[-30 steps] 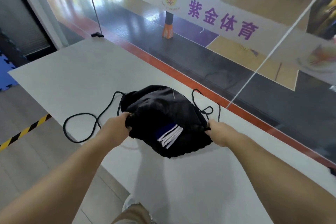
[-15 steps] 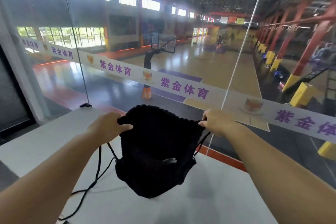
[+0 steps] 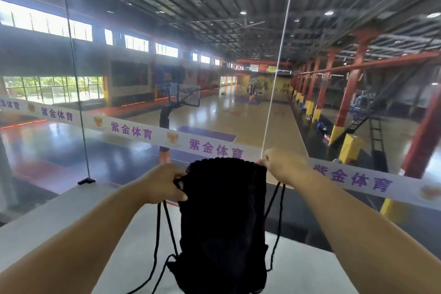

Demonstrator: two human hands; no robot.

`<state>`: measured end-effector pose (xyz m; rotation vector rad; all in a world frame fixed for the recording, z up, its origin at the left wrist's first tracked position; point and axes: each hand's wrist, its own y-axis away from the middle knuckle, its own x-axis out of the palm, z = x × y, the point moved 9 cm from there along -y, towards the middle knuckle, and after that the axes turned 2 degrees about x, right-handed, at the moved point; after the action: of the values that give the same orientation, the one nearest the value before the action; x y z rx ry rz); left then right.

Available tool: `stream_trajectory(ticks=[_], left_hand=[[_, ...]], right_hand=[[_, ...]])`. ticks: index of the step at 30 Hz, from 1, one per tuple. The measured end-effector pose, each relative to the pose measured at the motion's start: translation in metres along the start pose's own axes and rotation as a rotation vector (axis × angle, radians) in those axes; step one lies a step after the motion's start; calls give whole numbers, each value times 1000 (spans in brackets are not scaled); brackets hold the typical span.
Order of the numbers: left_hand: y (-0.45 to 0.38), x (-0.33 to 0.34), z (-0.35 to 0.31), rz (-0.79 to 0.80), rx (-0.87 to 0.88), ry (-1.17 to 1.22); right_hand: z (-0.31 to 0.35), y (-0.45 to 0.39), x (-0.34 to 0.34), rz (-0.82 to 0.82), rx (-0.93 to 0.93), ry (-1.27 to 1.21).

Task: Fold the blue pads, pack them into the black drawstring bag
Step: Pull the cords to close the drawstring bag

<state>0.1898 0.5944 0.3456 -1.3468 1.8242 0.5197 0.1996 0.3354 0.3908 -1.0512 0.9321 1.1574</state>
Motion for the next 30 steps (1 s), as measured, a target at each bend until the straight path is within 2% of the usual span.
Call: stream_trajectory(ticks=[2, 3, 5, 6, 9, 12, 16, 22, 26, 30], left_hand=[[-3, -10, -4, -215, 7, -10], [-2, -13, -6, -269, -6, -14], [-5, -2, -11, -199, 18, -39], [-6, 2, -10, -181, 16, -60], [-4, -1, -13, -228, -14, -43], [-4, 13, -26, -139, -1, -66], [-7, 45, -57, -77, 20, -36], [-15, 105, -123, 0, 71, 245], [-25, 138, -157, -6, 176, 330], [-38, 162, -168, 37, 204, 360]], right_hand=[[-9, 13, -17, -170, 13, -39], [-16, 19, -19, -177, 31, -82], [-32, 29, -17, -92, 64, -82], [-42, 33, -22, -101, 76, -89], [-72, 46, -47, -239, 105, -180], [-93, 51, -45, -163, 119, -231], [-109, 56, -33, -66, 95, -479], [-95, 61, -15, 110, -27, -835], [-77, 63, -14, 189, -132, -907], [-76, 60, -12, 235, -187, -936]])
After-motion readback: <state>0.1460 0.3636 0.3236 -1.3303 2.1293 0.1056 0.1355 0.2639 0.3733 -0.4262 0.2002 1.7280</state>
